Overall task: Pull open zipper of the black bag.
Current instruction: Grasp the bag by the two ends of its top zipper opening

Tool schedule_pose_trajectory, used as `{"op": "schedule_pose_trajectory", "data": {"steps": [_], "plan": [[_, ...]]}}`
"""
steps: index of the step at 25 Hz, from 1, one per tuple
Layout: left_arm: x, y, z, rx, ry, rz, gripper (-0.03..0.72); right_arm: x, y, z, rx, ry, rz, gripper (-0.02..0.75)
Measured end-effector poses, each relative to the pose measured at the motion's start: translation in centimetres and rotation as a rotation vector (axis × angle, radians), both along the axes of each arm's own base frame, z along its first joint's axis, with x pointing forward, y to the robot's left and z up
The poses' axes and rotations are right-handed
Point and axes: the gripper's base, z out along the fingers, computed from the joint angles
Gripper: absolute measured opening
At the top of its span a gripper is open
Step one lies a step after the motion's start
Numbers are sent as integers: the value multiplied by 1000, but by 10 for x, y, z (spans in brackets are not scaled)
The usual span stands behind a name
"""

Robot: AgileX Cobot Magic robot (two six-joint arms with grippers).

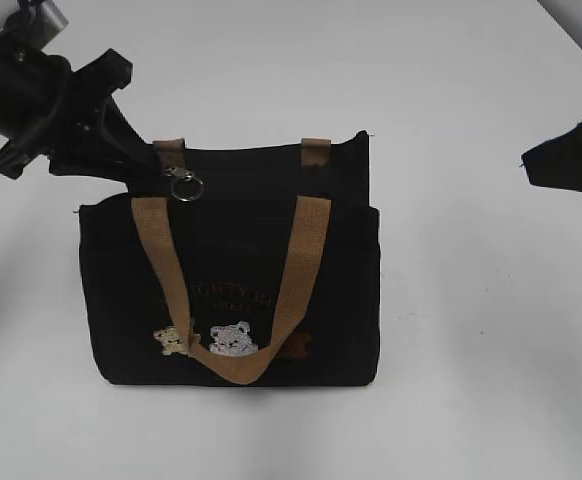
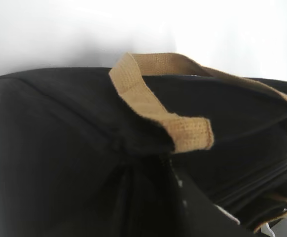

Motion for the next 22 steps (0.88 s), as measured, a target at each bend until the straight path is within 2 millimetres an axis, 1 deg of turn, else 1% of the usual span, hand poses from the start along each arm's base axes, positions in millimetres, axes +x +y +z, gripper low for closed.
{"op": "schedule_pose_trajectory", "data": {"steps": [2, 4, 6, 9, 12, 15, 17, 20, 22], "plan": [[1, 0, 0, 7, -16, -10, 58, 1, 1, 1, 8, -15, 6, 445], [1, 0, 0, 11, -28, -22, 3, 1, 3, 3, 21, -32, 30, 445], [1, 0, 0, 15, -34, -28, -10, 1, 6, 5, 50, -52, 59, 445], [1, -1, 3, 16, -44, -47, -10, 2, 13, 8, 94, -84, 120, 445], [1, -1, 8, 14, -49, -70, -10, 10, 25, 11, 117, -107, 220, 445], [-2, -1, 13, 11, -57, -85, -10, 22, 49, 12, 105, -122, 356, 445], [-6, -1, 20, 10, -71, -95, -10, 30, 68, 10, 85, -130, 448, 445], [-11, 0, 28, 6, -86, -105, -10, 44, 98, 3, 46, -127, 570, 445], [-13, 0, 28, 4, -78, -114, -10, 52, 117, -1, 31, -125, 629, 445]]}}
